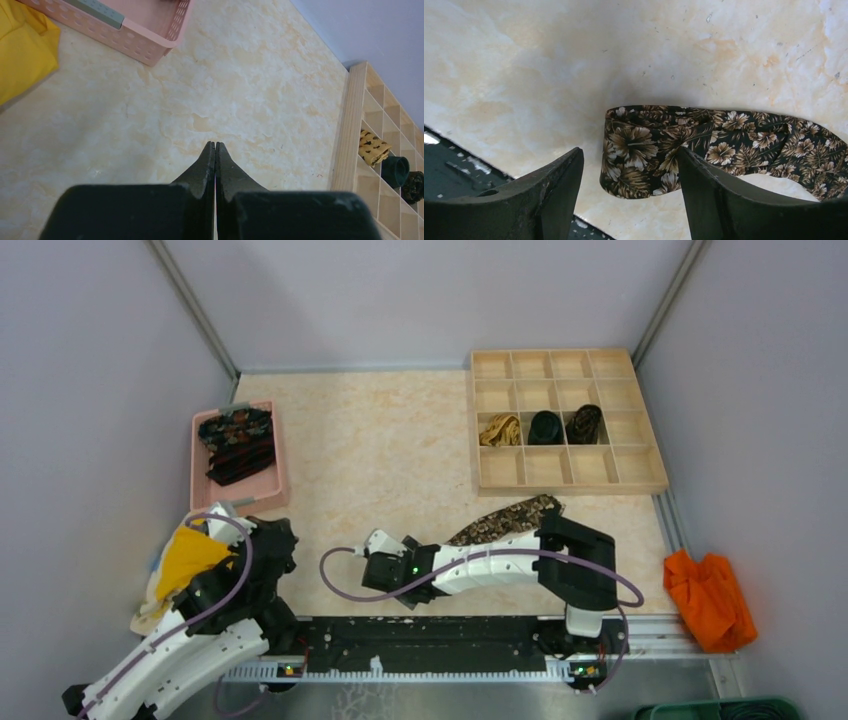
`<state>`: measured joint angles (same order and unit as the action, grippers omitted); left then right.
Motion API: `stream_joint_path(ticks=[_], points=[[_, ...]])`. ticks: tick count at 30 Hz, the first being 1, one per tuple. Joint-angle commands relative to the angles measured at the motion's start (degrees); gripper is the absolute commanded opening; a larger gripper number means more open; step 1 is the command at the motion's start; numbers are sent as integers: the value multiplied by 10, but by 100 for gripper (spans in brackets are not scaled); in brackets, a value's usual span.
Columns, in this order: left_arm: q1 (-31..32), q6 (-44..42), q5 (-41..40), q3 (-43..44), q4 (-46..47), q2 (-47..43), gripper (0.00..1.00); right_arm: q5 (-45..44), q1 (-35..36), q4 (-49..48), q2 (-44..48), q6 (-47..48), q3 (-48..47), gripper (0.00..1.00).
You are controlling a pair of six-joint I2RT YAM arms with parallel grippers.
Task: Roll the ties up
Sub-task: Roll the tie at the center of the board.
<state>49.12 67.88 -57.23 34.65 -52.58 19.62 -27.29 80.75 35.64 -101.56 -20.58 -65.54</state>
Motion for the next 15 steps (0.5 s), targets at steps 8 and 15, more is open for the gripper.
stream_joint_path(ticks=[8,15], points=[[0,-73,6,-25,74,-5,0,13,-58,-48,8,1,56,68],[0,-96,9,-28,98,-3,0,29,-81,-52,-4,-18,59,53]])
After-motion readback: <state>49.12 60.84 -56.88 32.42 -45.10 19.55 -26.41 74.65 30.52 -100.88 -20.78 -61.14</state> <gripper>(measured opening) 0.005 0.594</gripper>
